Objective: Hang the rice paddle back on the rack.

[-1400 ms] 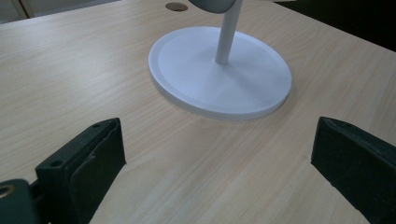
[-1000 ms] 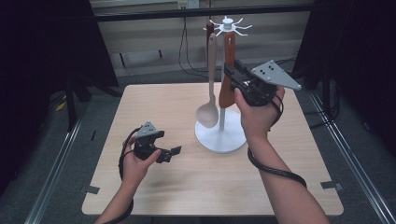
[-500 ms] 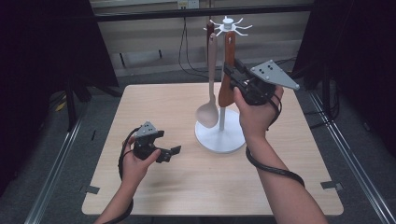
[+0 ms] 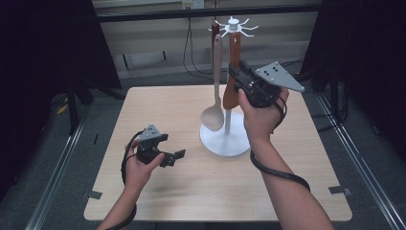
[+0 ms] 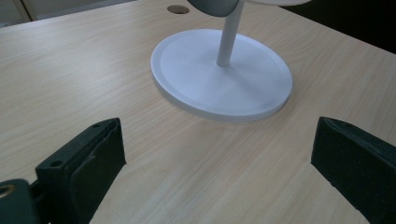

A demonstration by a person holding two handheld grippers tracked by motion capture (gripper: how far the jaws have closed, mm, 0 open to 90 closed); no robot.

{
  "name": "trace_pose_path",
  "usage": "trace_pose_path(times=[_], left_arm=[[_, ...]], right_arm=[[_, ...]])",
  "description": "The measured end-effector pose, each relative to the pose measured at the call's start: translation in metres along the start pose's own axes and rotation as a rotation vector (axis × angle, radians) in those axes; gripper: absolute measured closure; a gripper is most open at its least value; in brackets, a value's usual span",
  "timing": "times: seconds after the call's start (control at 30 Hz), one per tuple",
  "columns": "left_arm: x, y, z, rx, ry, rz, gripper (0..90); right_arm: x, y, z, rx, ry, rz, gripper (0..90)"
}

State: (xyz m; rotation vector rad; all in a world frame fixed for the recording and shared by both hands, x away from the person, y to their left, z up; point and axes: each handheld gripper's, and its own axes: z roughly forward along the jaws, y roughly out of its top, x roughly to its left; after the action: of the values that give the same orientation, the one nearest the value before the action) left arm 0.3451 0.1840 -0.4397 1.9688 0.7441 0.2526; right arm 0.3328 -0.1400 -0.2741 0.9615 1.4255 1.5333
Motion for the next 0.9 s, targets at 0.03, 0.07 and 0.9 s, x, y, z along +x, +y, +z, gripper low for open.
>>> trace_pose_path(times=[0.03, 0.07, 0.9], left_arm=[[0.0000, 0.0000, 0.0000, 0.000, 0.000, 0.000, 2.7], [-0.0001, 0.0000, 0.0000, -0.001, 0.000, 0.000, 2.7], [0.0003, 0.0003, -0.0008, 0.000, 0.000, 0.004, 2.7]], right_arm=[[-0.0001, -0.0003, 0.0004, 0.000, -0.004, 0.001, 65.8], [-0.0001, -0.0003, 0.0004, 0.000, -0.004, 0.001, 65.8], [0.0000, -0.0046, 0.0053, -0.002, -0.016, 0.001, 65.6]])
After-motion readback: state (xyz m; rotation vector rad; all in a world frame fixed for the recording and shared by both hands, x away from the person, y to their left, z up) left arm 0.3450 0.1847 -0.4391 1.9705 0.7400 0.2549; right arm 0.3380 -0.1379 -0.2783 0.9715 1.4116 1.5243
